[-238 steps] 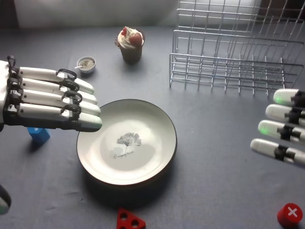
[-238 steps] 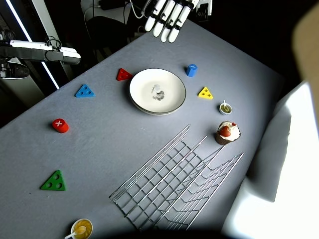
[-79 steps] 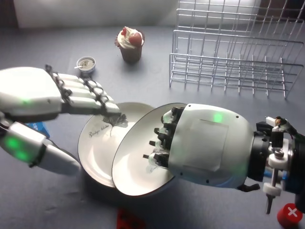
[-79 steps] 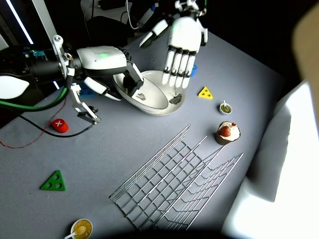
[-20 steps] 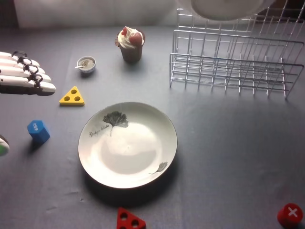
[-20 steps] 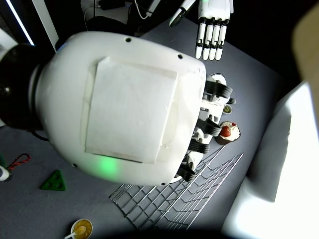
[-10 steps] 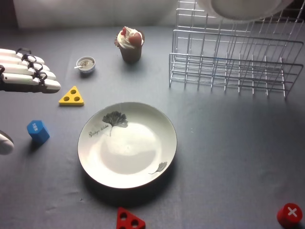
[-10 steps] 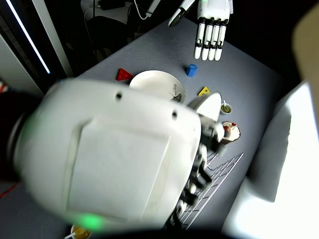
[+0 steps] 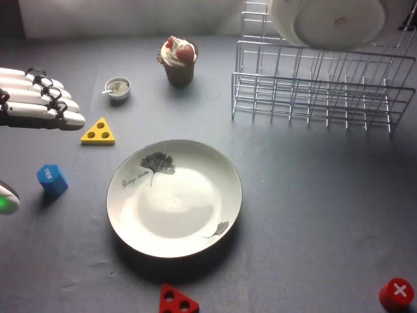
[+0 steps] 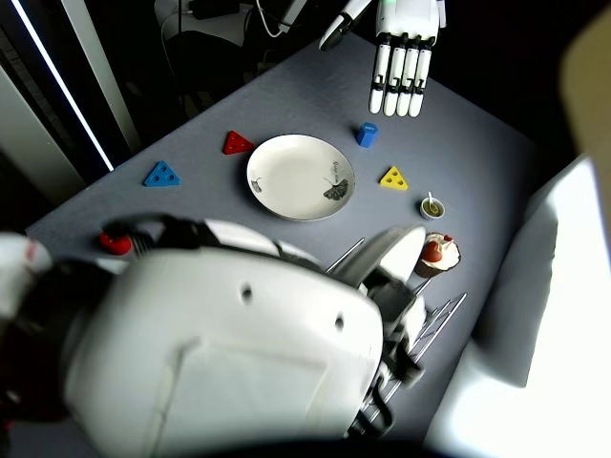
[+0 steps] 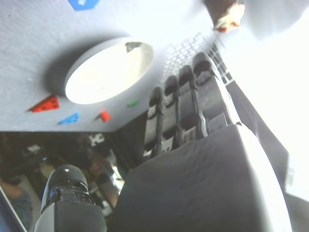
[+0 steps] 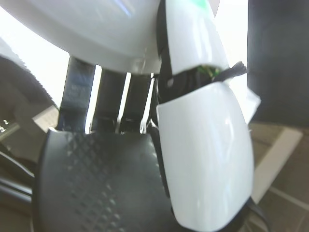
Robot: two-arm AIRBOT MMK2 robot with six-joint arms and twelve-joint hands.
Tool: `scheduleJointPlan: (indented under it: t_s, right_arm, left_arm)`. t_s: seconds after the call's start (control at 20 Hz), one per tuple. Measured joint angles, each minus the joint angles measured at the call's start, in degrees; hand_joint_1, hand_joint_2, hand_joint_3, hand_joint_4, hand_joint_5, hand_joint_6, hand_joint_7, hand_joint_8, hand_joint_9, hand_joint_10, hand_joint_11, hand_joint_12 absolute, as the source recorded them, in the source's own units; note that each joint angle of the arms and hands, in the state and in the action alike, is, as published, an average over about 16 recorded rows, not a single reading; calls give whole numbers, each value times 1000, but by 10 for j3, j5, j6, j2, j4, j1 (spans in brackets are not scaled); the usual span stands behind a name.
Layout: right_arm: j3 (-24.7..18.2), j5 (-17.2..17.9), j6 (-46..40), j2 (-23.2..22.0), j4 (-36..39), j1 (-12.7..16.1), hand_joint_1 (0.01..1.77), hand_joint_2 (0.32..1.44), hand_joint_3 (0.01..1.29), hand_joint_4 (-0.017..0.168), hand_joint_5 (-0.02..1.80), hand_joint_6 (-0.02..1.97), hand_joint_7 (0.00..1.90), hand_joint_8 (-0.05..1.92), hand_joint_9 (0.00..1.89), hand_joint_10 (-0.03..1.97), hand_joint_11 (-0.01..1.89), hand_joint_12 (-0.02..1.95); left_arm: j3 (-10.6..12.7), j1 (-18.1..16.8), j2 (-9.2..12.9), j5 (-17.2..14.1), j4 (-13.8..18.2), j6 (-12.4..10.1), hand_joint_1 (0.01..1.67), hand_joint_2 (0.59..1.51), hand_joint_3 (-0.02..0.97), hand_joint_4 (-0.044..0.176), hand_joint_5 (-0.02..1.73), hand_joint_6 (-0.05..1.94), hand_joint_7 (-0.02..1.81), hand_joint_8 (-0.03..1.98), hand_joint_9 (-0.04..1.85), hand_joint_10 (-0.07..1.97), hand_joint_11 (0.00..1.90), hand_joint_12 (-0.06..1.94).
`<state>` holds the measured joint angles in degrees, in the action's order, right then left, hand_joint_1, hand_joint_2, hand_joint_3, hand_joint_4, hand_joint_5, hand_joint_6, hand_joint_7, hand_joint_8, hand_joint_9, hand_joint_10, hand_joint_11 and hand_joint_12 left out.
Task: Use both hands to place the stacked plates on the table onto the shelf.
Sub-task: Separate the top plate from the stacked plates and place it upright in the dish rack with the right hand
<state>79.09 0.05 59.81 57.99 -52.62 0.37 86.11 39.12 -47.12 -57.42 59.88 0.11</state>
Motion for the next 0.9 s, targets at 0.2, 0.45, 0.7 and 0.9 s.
scheduleJointPlan:
  t_s: [0.2,0.45,0.7,0.9]
  right_arm:
    - [22,0,-3,17,-13,-17,1496,972,13,-8,891,887,1106,554,1137,692,959,1362]
    - [45,5,-12,39,-24,-35,1495,973,13,-9,882,888,1118,558,1144,674,975,1333]
    - [58,16,-21,58,-27,-50,1495,973,14,-9,874,887,1123,553,1142,682,985,1317]
    - [64,28,-36,71,-19,-62,1495,974,14,-9,864,895,1109,589,1132,705,991,1302]
  left_arm:
    - [0,-1,-1,0,1,0,35,971,-6,1,163,18,172,21,155,6,164,14]
    - [0,-2,-3,1,3,0,42,975,-7,1,172,18,180,21,166,6,165,14]
    - [0,-3,-5,0,6,0,52,978,-7,1,180,18,186,21,176,6,175,14]
    - [0,-4,-6,-1,9,0,62,979,-6,1,187,18,190,21,184,6,182,14]
